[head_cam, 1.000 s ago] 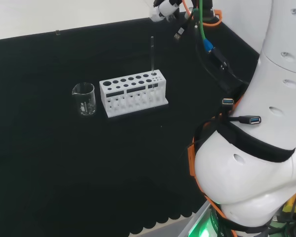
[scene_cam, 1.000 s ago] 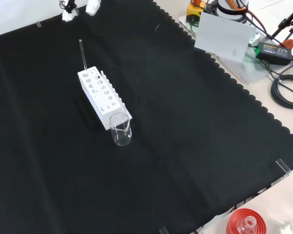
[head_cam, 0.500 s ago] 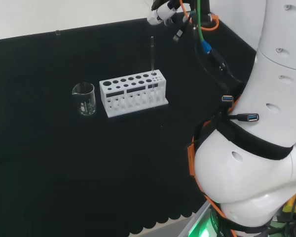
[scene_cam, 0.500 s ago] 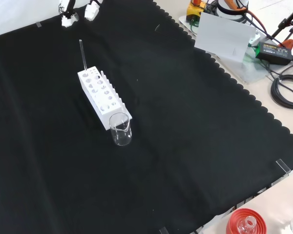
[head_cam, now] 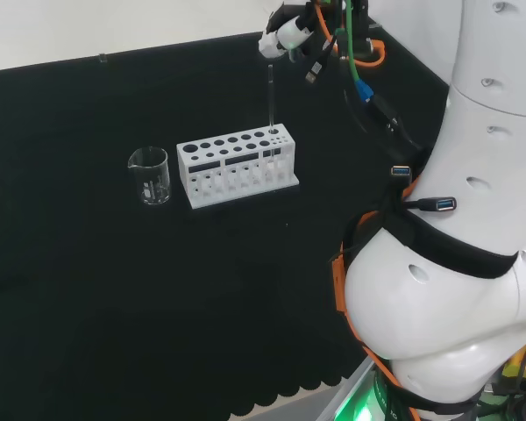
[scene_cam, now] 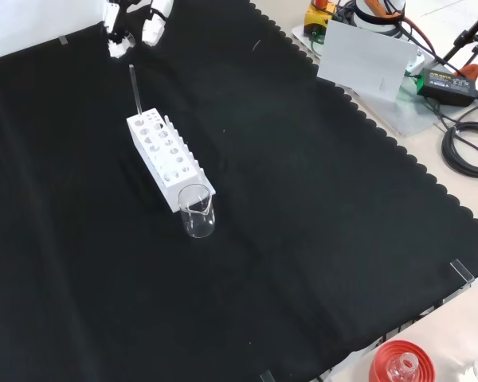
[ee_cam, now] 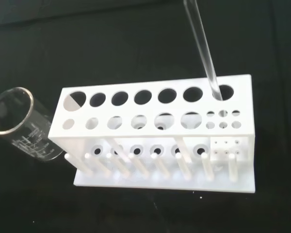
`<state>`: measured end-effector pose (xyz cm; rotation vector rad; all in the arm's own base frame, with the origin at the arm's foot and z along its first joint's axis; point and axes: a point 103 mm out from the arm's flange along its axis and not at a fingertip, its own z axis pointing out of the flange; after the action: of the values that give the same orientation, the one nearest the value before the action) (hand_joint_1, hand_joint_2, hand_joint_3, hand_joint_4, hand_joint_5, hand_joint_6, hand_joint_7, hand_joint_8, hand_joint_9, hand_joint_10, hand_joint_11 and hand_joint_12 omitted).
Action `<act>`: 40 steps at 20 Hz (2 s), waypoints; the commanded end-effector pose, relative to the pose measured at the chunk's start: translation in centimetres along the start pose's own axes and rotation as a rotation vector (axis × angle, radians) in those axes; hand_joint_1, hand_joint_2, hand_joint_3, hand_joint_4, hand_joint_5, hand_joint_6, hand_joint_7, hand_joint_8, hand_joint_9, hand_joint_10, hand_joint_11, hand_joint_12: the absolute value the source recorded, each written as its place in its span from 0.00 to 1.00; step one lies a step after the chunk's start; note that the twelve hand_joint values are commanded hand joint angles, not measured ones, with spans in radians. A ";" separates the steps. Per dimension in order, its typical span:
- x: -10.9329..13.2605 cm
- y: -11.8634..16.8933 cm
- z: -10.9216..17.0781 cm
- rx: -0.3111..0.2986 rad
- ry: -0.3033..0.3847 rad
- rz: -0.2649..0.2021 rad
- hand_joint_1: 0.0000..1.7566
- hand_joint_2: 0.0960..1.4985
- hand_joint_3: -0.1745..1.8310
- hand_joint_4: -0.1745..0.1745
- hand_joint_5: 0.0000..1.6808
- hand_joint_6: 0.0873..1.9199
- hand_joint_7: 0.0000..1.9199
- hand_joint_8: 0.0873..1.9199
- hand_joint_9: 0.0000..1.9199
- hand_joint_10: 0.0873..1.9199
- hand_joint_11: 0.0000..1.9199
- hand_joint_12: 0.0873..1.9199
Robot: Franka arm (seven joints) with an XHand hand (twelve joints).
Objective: Take the glass rod from the white test tube rack.
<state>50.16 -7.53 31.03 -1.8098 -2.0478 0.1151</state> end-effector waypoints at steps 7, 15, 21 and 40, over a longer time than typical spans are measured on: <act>-0.1 1.3 2.0 0.050 0.027 -0.018 0.29 0.77 0.00 0.19 0.28 0.25 0.34 0.41 0.48 0.37 0.40 0.65; 1.2 4.7 3.8 0.151 -0.078 -0.021 0.28 0.76 0.00 0.19 0.28 0.26 0.34 0.41 0.48 0.37 0.40 0.65; 0.0 2.9 3.9 0.133 -0.033 -0.032 0.28 0.76 0.00 0.22 0.27 0.27 0.34 0.40 0.47 0.37 0.41 0.65; 0.2 1.9 1.9 -0.246 -0.048 -0.065 0.71 0.75 0.08 0.00 0.53 0.56 0.50 0.56 0.73 0.36 0.77 0.38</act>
<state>51.06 -7.20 26.92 -1.8087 -2.1394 0.0915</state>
